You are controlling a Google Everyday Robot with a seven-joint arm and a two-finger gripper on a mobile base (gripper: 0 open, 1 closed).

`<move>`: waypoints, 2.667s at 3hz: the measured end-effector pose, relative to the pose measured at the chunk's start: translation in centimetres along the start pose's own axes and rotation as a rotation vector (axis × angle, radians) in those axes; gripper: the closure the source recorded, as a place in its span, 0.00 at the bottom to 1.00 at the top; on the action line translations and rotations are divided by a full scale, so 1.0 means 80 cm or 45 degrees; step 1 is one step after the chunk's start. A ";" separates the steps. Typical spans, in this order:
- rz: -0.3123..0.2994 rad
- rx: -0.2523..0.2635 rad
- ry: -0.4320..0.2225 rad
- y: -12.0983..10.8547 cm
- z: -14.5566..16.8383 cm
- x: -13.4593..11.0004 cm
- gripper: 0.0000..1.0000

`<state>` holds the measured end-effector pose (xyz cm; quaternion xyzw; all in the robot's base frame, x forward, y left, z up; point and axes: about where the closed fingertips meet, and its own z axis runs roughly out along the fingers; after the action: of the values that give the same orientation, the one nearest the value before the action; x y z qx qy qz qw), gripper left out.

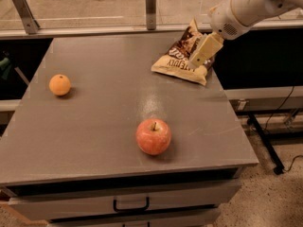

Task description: Move brown chip bag near orange

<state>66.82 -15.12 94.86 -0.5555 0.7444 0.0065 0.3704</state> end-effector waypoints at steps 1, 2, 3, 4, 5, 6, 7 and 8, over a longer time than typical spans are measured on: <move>0.116 0.009 -0.094 -0.043 0.050 -0.007 0.00; 0.212 -0.016 -0.120 -0.062 0.098 0.001 0.00; 0.299 -0.053 -0.100 -0.066 0.139 0.021 0.18; 0.323 -0.059 -0.102 -0.068 0.153 0.029 0.41; 0.318 -0.057 -0.114 -0.068 0.151 0.027 0.65; 0.316 -0.056 -0.117 -0.069 0.149 0.025 0.87; 0.315 -0.056 -0.117 -0.070 0.146 0.023 1.00; 0.316 -0.056 -0.117 -0.071 0.145 0.022 1.00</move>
Offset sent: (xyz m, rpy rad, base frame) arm 0.1271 0.0149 -0.0632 0.2486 0.0866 -0.1270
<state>77.66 -13.85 87.72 -0.4665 0.7892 0.0941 0.3883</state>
